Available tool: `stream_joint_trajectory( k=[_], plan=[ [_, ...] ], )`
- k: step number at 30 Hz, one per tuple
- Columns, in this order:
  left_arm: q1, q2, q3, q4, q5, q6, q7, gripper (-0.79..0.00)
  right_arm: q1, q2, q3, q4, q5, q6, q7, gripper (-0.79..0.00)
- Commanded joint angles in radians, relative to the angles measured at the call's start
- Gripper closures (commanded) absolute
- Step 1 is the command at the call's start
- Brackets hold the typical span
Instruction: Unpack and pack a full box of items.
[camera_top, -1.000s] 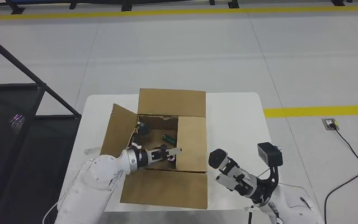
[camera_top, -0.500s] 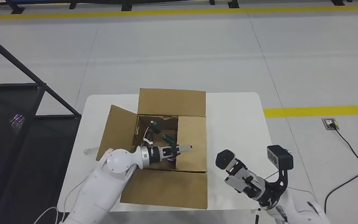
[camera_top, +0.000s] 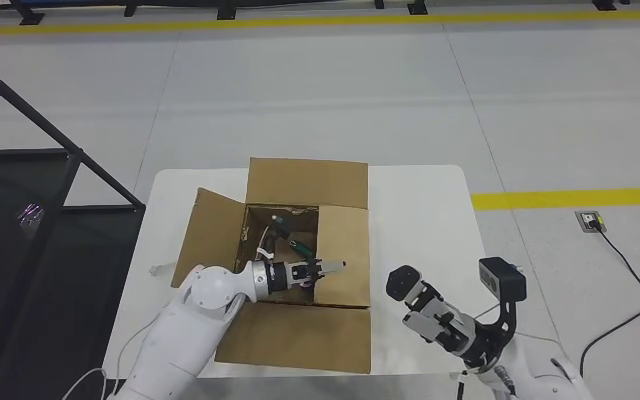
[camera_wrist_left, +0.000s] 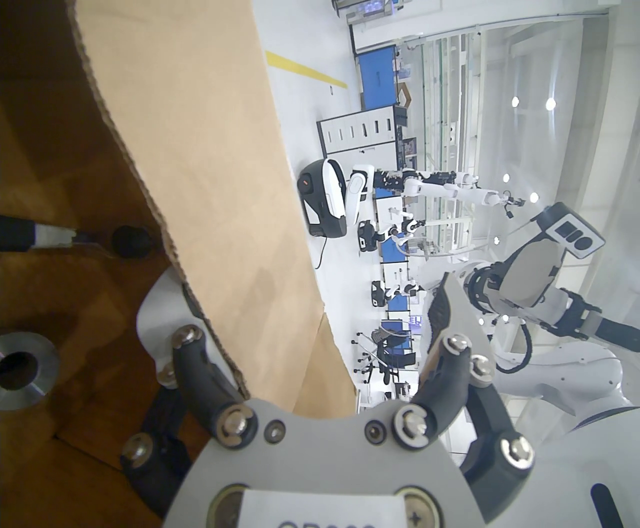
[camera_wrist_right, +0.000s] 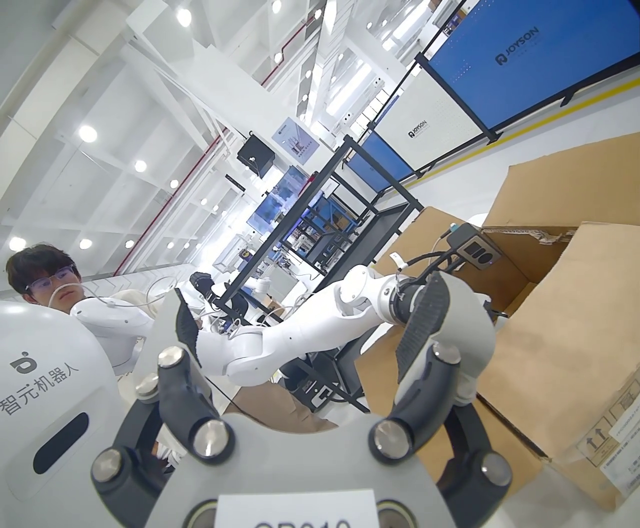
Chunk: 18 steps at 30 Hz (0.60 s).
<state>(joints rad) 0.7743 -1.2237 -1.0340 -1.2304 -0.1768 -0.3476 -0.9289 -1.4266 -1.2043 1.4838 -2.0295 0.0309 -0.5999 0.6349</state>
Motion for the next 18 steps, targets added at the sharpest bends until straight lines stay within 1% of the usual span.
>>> stream_joint_trajectory(
  k=[1, 6, 9, 13, 18],
  plan=[
    [0.008, 0.001, -0.006, -0.027, -0.005, 0.005, 0.012, -0.785, -0.001, 0.001, 0.004, -0.002, 0.002, -0.007, -0.019, -0.785],
    [0.003, -0.003, 0.003, -0.086, 0.001, 0.023, 0.042, -0.785, -0.044, 0.000, 0.052, -0.018, 0.043, -0.043, -0.130, -0.785],
    [-0.012, -0.012, 0.035, -0.109, 0.023, 0.040, 0.071, -0.785, -0.089, 0.000, 0.090, -0.025, 0.073, -0.078, -0.184, -0.785],
    [-0.055, -0.032, 0.085, -0.096, 0.017, 0.053, 0.098, -0.785, -0.161, 0.000, 0.140, -0.025, 0.112, -0.115, -0.240, -0.785],
    [-0.119, -0.064, 0.155, -0.055, 0.002, 0.057, 0.141, -0.785, -0.161, 0.000, 0.140, -0.025, 0.112, -0.115, -0.240, -0.785]
  ],
)
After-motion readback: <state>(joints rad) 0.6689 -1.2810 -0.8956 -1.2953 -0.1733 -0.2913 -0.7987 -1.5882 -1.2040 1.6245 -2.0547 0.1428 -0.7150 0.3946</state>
